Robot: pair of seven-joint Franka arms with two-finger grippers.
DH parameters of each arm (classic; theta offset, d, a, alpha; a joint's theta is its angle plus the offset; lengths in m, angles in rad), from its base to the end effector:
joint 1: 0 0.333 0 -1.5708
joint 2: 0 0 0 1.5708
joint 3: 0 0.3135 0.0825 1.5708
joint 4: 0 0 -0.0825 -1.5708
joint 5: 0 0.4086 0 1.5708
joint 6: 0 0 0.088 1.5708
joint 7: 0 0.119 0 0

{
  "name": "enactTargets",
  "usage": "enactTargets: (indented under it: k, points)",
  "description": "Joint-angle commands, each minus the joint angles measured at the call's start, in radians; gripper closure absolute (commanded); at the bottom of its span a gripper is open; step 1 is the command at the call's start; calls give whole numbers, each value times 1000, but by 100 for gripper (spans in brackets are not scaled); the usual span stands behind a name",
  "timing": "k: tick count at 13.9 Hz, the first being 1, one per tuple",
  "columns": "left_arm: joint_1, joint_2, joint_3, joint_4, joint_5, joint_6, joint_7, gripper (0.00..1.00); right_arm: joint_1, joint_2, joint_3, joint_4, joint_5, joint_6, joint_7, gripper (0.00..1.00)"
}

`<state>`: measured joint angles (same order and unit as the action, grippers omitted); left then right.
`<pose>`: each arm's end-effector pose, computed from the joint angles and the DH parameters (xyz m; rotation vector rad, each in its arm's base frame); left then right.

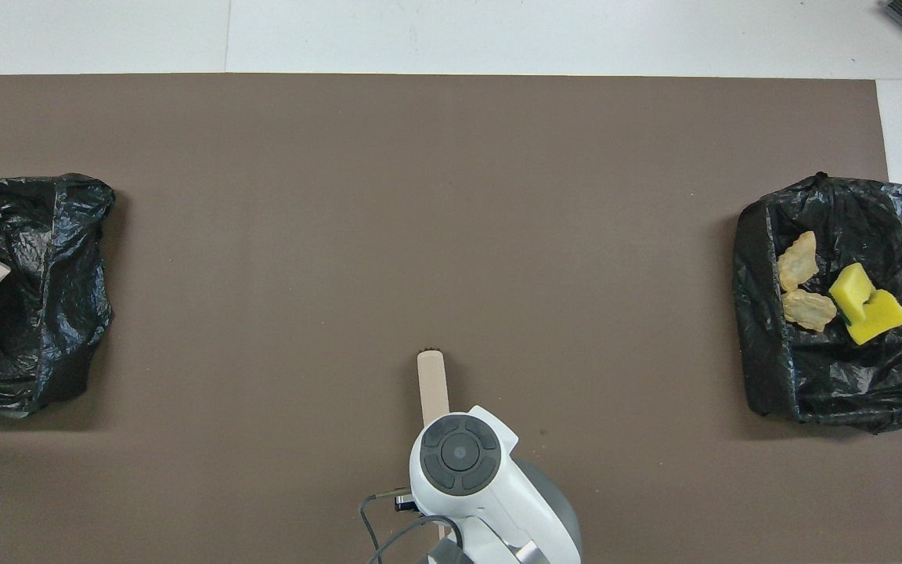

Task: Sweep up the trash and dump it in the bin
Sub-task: 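Tip the dustpan into the bag with the left gripper while the right withdraws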

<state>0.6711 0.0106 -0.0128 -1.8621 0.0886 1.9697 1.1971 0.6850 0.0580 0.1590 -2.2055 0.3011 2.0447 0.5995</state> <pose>0.4703 0.3722 0.4932 -2.8929 0.8464 0.0127 0.3373 0.4088 0.3113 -3.0439 -0.1180 0.5153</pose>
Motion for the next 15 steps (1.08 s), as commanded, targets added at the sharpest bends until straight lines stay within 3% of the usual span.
enactTargets:
  k: [1,3,6,15]
  points:
    - [-27,38,-19,86,203,-47,10,100,-8,-12,-4,27,24,-30,3,0]
    - [-82,38,-24,116,322,-119,29,100,-22,-15,-10,67,15,-96,-1,0]
    - [-128,64,-24,204,352,-257,42,100,-80,-20,-12,133,-5,-187,-15,0]
    - [-327,69,-24,233,712,-295,147,100,-315,-4,-9,456,-218,-526,-329,0]
